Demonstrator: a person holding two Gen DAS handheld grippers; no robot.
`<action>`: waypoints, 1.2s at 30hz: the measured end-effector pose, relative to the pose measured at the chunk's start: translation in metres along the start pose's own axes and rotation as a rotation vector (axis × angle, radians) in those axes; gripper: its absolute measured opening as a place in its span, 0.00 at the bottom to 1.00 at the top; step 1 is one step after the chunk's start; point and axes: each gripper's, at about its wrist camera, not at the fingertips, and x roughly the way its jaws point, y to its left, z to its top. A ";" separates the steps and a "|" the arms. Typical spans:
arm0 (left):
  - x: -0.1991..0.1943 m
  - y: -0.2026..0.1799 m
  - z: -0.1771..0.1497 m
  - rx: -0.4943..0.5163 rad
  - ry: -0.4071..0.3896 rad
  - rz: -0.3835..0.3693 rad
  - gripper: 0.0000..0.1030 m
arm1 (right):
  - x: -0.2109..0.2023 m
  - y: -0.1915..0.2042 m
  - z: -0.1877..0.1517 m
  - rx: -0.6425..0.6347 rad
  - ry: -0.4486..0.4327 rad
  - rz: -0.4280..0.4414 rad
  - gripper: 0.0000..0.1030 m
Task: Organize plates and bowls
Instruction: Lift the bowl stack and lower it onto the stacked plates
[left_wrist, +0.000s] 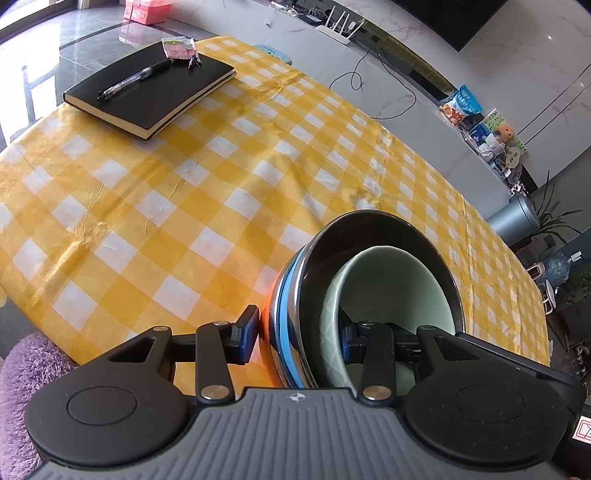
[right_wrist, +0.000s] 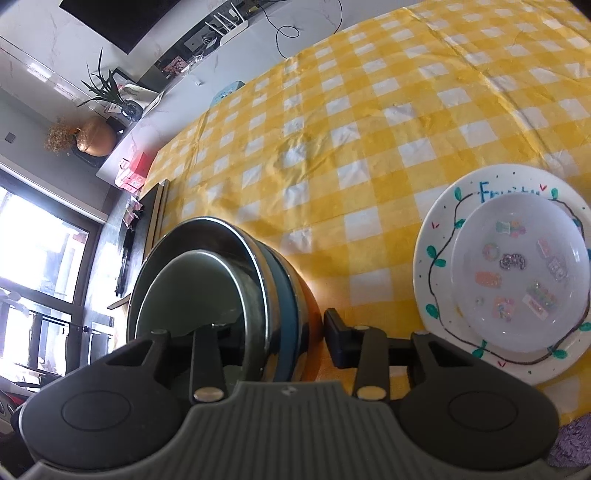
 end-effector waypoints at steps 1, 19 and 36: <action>-0.002 -0.004 -0.001 0.006 -0.005 -0.002 0.44 | -0.004 -0.001 0.001 0.000 -0.006 0.005 0.37; 0.004 -0.120 -0.026 0.139 0.032 -0.111 0.44 | -0.101 -0.087 0.028 0.102 -0.146 0.015 0.37; 0.047 -0.149 -0.047 0.177 0.123 -0.113 0.44 | -0.104 -0.141 0.034 0.203 -0.142 -0.042 0.37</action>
